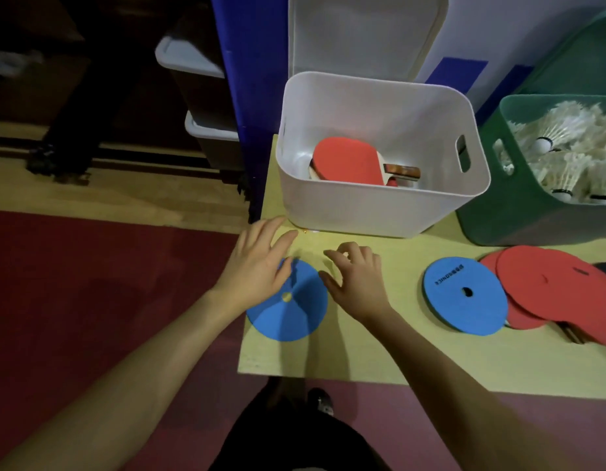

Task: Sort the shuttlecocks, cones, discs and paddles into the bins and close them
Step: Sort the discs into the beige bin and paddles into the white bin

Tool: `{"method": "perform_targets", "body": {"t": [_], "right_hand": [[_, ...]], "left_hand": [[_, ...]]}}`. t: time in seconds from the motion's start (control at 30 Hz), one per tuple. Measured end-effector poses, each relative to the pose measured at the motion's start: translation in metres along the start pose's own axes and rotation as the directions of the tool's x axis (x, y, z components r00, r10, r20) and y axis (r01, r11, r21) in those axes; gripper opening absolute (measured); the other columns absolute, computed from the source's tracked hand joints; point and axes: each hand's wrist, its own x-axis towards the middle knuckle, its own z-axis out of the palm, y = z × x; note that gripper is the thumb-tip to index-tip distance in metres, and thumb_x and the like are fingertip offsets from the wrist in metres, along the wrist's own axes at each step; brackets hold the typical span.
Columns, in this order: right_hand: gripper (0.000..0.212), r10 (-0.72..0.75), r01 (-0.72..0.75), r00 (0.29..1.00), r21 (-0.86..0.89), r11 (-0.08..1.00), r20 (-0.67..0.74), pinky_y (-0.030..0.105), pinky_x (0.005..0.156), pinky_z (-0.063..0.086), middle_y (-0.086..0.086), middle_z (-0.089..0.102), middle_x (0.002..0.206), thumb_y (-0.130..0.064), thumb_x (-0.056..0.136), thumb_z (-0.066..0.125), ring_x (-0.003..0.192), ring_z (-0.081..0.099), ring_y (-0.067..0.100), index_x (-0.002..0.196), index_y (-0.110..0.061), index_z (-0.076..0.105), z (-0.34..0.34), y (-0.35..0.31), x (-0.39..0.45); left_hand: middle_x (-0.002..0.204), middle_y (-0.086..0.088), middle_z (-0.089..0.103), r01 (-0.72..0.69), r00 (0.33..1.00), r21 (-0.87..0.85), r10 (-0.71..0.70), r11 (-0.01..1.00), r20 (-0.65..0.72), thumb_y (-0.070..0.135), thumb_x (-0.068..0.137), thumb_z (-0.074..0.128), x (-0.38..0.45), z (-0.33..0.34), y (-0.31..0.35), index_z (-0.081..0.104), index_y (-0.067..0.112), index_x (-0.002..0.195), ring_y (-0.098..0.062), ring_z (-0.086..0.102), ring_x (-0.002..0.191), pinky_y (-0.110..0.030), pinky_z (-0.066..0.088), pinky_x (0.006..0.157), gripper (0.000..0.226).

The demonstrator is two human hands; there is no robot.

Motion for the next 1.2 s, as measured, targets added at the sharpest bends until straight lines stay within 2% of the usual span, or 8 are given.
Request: {"method": "perform_targets", "body": {"t": [0.1,0.23,0.53,0.67,0.8,0.9,1.1,1.2], "right_hand": [[0.051,0.153,-0.135,0.959,-0.088,0.987,0.239,0.037,0.091,0.028,0.008,0.045,0.124,-0.05,0.09,0.051,0.11,0.041,0.03,0.131,-0.021,0.049,0.023,0.004,-0.006],[0.058,0.188,-0.162,0.938,-0.11,0.981,0.29,0.039,0.099,0.025,0.009,0.035,0.137,-0.052,0.088,0.052,0.12,0.034,0.031,0.137,-0.023,0.04,0.042,-0.001,-0.012],[0.04,0.257,-0.286,0.952,0.186,0.94,0.164,0.036,0.096,0.024,0.009,0.044,0.123,-0.018,0.084,0.062,0.113,0.038,0.027,0.121,-0.011,0.049,0.059,-0.014,-0.009],[0.025,0.268,-0.295,0.955,0.283,0.913,0.129,0.029,0.087,0.023,0.002,0.056,0.104,-0.008,0.086,0.055,0.097,0.05,0.022,0.109,-0.014,0.052,0.055,-0.01,-0.005],[0.041,0.267,-0.272,0.961,0.37,0.888,0.066,0.032,0.087,0.036,0.002,0.058,0.104,-0.003,0.086,0.055,0.092,0.053,0.019,0.124,-0.015,0.054,0.04,0.008,-0.007],[0.042,0.295,-0.262,0.955,0.46,0.849,-0.001,0.031,0.08,0.049,0.001,0.054,0.102,-0.001,0.088,0.055,0.091,0.053,0.017,0.128,-0.015,0.055,0.017,0.033,-0.013],[0.04,0.381,-0.273,0.903,0.421,0.865,-0.199,0.01,0.076,0.036,0.0,0.052,0.092,0.01,0.087,0.053,0.086,0.051,0.016,0.121,-0.008,0.06,-0.036,0.111,-0.033],[0.038,0.398,-0.286,0.894,0.418,0.862,-0.209,0.015,0.077,0.035,0.0,0.05,0.089,0.013,0.085,0.054,0.083,0.051,0.02,0.118,-0.004,0.062,-0.062,0.159,-0.044]], "left_hand": [[0.138,-0.017,0.04,0.215,0.939,0.039,-0.218,0.976,0.265,0.038,0.087,0.051,-0.014,0.028,0.002,0.047,0.011,0.133,-0.031,0.035,0.121,-0.045,0.038,0.095,0.053],[0.151,-0.013,0.013,0.355,0.772,0.145,-0.377,0.924,0.512,0.051,0.091,0.046,-0.029,0.056,0.004,0.017,0.017,0.147,-0.033,0.02,0.134,-0.041,0.026,0.105,0.072],[0.129,-0.003,0.041,0.336,0.884,0.008,-0.318,0.942,0.344,0.051,0.076,0.067,-0.029,0.064,-0.008,0.043,0.026,0.137,-0.027,0.035,0.117,-0.036,0.02,0.094,0.07],[0.124,-0.006,0.04,0.276,0.902,-0.07,-0.233,0.959,0.363,0.037,0.08,0.069,-0.019,0.062,-0.012,0.043,0.02,0.138,-0.026,0.041,0.111,-0.036,0.033,0.092,0.066],[0.121,-0.01,0.041,0.194,0.938,-0.185,-0.127,0.963,0.322,0.017,0.083,0.066,0.003,0.056,-0.001,0.046,0.013,0.135,-0.027,0.04,0.108,-0.038,0.046,0.084,0.056],[0.123,-0.01,0.038,0.156,0.95,-0.297,-0.062,0.942,0.305,0.007,0.087,0.059,0.029,0.057,0.021,0.042,0.011,0.138,-0.021,0.036,0.104,-0.032,0.042,0.088,0.054],[0.111,-0.018,0.043,0.026,0.971,-0.485,0.093,0.874,0.22,-0.013,0.079,0.055,0.076,0.078,0.103,0.048,-0.001,0.131,-0.025,0.045,0.09,-0.033,0.045,0.079,0.054],[0.113,-0.019,0.044,0.009,0.972,-0.495,0.109,0.869,0.209,-0.013,0.08,0.053,0.103,0.09,0.15,0.048,0.0,0.131,-0.026,0.046,0.094,-0.023,0.037,0.084,0.053]]}}
